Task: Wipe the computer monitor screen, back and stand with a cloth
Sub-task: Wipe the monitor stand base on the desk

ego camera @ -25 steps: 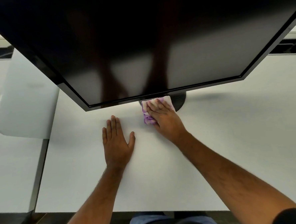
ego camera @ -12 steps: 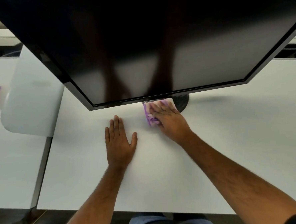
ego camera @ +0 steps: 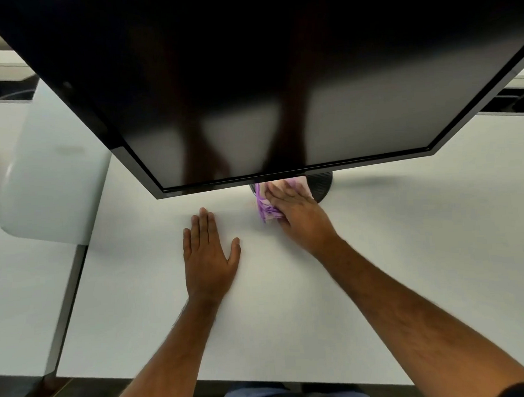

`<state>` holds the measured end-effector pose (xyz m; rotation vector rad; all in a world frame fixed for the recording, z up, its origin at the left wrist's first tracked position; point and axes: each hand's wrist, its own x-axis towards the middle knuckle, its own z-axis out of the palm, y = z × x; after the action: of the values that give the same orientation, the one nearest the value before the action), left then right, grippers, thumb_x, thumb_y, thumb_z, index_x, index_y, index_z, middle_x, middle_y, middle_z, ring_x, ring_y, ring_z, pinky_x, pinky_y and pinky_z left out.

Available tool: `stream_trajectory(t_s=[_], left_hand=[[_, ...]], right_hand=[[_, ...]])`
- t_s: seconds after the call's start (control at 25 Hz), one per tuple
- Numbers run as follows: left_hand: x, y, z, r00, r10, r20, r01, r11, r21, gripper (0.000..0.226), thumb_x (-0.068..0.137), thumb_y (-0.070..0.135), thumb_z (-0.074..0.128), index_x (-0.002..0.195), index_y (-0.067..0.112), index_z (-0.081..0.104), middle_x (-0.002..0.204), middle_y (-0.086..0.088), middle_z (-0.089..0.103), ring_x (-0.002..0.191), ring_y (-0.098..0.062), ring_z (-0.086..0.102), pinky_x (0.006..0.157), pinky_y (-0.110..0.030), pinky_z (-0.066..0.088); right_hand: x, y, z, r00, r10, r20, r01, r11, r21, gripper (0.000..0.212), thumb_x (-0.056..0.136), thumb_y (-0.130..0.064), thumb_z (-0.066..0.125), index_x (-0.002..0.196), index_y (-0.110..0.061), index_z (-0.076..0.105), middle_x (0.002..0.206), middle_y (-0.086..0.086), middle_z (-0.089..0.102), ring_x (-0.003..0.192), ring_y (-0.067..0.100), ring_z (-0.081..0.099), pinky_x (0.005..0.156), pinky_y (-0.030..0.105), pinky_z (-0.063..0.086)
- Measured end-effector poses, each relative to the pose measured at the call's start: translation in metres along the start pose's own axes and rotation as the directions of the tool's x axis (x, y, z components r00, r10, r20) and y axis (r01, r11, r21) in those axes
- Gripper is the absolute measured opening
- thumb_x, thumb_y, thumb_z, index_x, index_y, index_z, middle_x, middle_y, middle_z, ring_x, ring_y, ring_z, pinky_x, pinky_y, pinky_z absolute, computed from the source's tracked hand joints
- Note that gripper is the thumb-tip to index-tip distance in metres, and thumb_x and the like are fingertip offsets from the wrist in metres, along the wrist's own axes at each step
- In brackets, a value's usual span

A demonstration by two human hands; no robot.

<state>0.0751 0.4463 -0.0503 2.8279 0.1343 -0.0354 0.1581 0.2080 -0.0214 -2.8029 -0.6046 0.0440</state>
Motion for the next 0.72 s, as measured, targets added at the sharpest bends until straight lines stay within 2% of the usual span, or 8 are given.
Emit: stream_trajectory(t_s=[0.08,0.24,0.36,0.44,0.52,0.56,0.64,0.72], left_hand=[[0.001,0.0,0.0,1.0,-0.003,0.004,0.003,1.0,-0.014,0.083,0.103,0.057,0.036,0.167,0.012,0.011,0.176,-0.003,0.005,0.163,-0.018,-0.001,0.132,-0.043,0.007],[0.001,0.0,0.001,1.0,-0.006,0.005,0.006,1.0,-0.007,0.083,0.103,0.056,0.037,0.168,0.012,0.009,0.176,-0.003,0.004,0.163,-0.019,-0.003,0.132,-0.043,0.006],[0.0,0.0,0.002,1.0,0.002,0.014,-0.002,1.0,0.005,0.083,0.103,0.058,0.035,0.168,0.012,0.01,0.176,-0.004,0.004,0.163,-0.019,-0.002,0.132,-0.043,0.007],[0.001,-0.001,0.001,1.0,-0.003,0.031,0.003,1.0,0.002,0.084,0.103,0.063,0.031,0.168,0.014,0.009,0.176,-0.002,0.003,0.162,-0.018,-0.003,0.132,-0.042,0.004],[0.001,-0.001,0.001,0.999,-0.01,0.043,0.011,1.0,-0.008,0.086,0.102,0.066,0.029,0.168,0.016,0.006,0.176,-0.001,0.0,0.162,-0.017,-0.005,0.132,-0.04,0.001],[0.0,-0.001,0.001,0.999,-0.011,0.04,0.011,1.0,-0.009,0.085,0.103,0.065,0.03,0.168,0.016,0.005,0.176,0.0,0.0,0.162,-0.016,-0.006,0.132,-0.039,0.001],[0.0,-0.001,0.0,1.0,-0.004,0.021,0.004,1.0,-0.009,0.084,0.103,0.06,0.033,0.168,0.014,0.006,0.176,-0.002,0.001,0.162,-0.017,-0.004,0.132,-0.04,0.002],[-0.001,-0.001,0.0,1.0,0.003,0.001,-0.003,1.0,-0.008,0.083,0.103,0.057,0.036,0.168,0.012,0.008,0.176,-0.003,0.003,0.163,-0.019,-0.002,0.132,-0.042,0.005]], right_hand=[[-0.022,0.025,-0.005,0.992,0.054,-0.112,-0.05,0.998,0.045,0.054,0.097,-0.031,0.043,0.147,-0.014,0.055,0.154,0.002,0.051,0.146,0.025,0.044,0.123,0.047,0.03],[-0.02,0.014,-0.005,0.97,0.203,-0.132,-0.193,0.977,0.09,0.056,0.092,-0.02,0.055,0.147,-0.01,0.055,0.151,0.007,0.054,0.145,0.029,0.044,0.124,0.044,0.023],[0.015,-0.045,0.005,0.992,0.094,-0.08,-0.086,0.991,0.101,0.051,0.095,-0.018,0.06,0.145,-0.008,0.056,0.146,0.01,0.058,0.14,0.029,0.049,0.127,0.038,0.016],[0.029,-0.081,0.001,0.999,0.008,0.051,-0.017,0.986,0.168,0.053,0.104,-0.024,0.054,0.155,-0.013,0.043,0.159,0.006,0.044,0.151,0.022,0.034,0.127,0.028,-0.001],[0.027,-0.082,-0.003,0.997,0.017,0.071,-0.034,0.97,0.242,0.054,0.106,-0.023,0.055,0.157,-0.013,0.039,0.162,0.003,0.038,0.153,0.019,0.028,0.121,0.018,-0.009],[0.019,-0.075,-0.004,1.0,0.019,-0.001,-0.018,0.968,0.251,0.053,0.103,-0.018,0.057,0.154,-0.01,0.044,0.159,0.006,0.043,0.151,0.02,0.035,0.124,0.019,-0.004],[-0.003,-0.043,-0.006,0.984,-0.009,-0.175,0.045,0.979,0.2,0.052,0.095,-0.011,0.062,0.145,-0.002,0.054,0.151,0.012,0.054,0.143,0.026,0.047,0.127,0.032,0.019],[-0.026,-0.006,-0.008,0.967,0.028,-0.252,0.009,0.989,0.144,0.048,0.096,-0.011,0.058,0.143,0.001,0.056,0.149,0.014,0.055,0.14,0.03,0.05,0.121,0.046,0.034]])
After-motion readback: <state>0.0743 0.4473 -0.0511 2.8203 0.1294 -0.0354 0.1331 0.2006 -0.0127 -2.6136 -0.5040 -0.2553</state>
